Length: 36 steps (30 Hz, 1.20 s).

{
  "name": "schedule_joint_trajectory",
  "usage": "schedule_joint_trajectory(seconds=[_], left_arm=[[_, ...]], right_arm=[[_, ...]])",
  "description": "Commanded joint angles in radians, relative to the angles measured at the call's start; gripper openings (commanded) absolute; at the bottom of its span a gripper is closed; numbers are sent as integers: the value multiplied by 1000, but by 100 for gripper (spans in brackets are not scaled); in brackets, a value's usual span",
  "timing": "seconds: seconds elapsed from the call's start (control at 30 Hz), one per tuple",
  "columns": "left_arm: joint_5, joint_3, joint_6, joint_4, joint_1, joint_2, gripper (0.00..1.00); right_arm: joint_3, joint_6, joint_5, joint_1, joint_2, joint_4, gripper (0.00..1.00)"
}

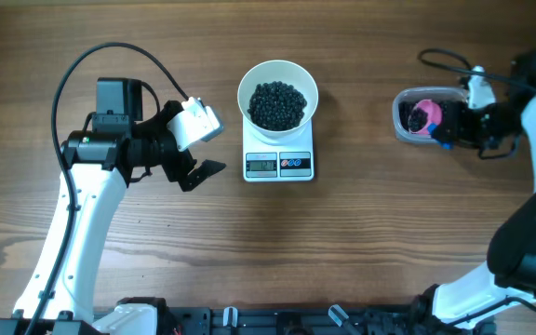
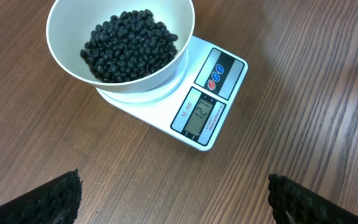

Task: Scoop item into bowl and weigh 150g on scale
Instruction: 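Scoop a small amount of beans and lift the scoop out, then hold the scoop over the white bowl and tip beans in slowly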

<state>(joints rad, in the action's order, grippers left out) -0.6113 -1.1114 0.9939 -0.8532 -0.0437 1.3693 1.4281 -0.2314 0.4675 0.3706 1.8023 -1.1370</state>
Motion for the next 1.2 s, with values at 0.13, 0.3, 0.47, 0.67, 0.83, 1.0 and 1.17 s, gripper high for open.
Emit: schedule_joint_trajectory(seconds=[0.13, 0.3, 0.47, 0.67, 0.83, 1.0, 1.17], left_arm=[[-4, 2, 20, -1, 5, 6, 100], [-4, 2, 20, -1, 5, 6, 100], [-4, 2, 20, -1, 5, 6, 100], [-4, 2, 20, -1, 5, 6, 100], [-4, 2, 20, -1, 5, 6, 100], [-4, 2, 20, -1, 5, 6, 100], [-4, 2, 20, -1, 5, 6, 100]], right_arm=[[14, -137, 248, 145, 17, -48, 4], [15, -202, 367, 156, 17, -90, 4], [47, -215, 451, 142, 6, -142, 4], [131, -152, 443, 0, -45, -154, 4], [189, -37, 409, -201, -45, -106, 4], [217, 74, 386, -370, -45, -18, 4], [217, 155, 258, -510, -45, 46, 4]])
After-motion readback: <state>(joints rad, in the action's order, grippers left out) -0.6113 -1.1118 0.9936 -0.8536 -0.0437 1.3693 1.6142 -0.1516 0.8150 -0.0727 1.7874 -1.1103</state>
